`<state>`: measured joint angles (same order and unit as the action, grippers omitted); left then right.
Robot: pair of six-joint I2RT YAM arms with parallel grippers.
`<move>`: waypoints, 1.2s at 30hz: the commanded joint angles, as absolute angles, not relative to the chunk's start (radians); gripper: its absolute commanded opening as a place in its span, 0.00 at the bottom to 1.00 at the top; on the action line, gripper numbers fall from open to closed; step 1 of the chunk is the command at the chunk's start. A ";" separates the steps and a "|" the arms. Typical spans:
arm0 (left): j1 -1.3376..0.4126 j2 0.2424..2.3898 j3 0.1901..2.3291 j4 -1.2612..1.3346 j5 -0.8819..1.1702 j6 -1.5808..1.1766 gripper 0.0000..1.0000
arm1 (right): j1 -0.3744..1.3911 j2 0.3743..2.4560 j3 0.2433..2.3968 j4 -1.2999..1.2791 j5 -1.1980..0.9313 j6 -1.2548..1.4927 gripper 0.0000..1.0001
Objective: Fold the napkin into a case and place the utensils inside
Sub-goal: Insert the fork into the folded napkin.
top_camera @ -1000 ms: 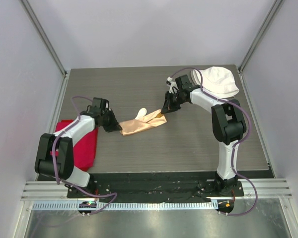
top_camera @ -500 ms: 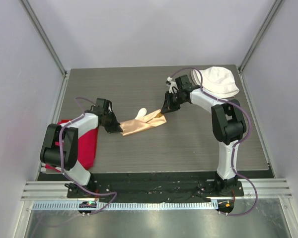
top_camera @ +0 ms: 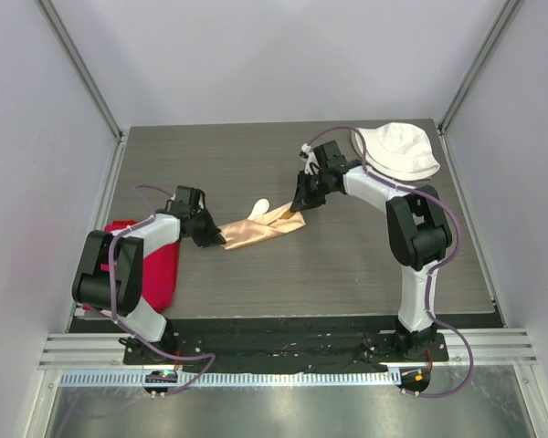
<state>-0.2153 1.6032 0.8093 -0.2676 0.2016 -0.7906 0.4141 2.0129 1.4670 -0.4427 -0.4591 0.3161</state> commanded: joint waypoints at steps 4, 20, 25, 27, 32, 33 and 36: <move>-0.244 1.586 0.770 -0.261 0.167 -0.807 0.00 | 0.474 1.953 1.445 -0.391 -0.426 0.377 0.10; -0.247 1.557 0.772 -0.267 0.160 -0.802 0.00 | 0.512 1.970 1.321 -0.212 -0.477 0.489 0.20; -0.245 1.545 0.775 -0.279 0.155 -0.795 0.00 | 0.502 1.941 1.397 -0.270 -0.442 0.401 0.38; -0.247 1.537 0.781 -0.287 0.149 -0.785 0.00 | 0.500 1.945 1.459 -0.360 -0.425 0.348 0.44; -0.247 1.516 0.787 -0.299 0.149 -0.778 0.00 | 0.502 1.979 1.606 -0.454 -0.380 0.232 0.58; -0.247 1.516 0.788 -0.298 0.147 -0.776 0.00 | 0.505 1.994 1.626 -0.463 -0.385 0.216 0.60; -0.245 1.519 0.792 -0.301 0.155 -0.775 0.00 | 0.505 2.051 1.698 -0.491 -0.374 0.186 0.62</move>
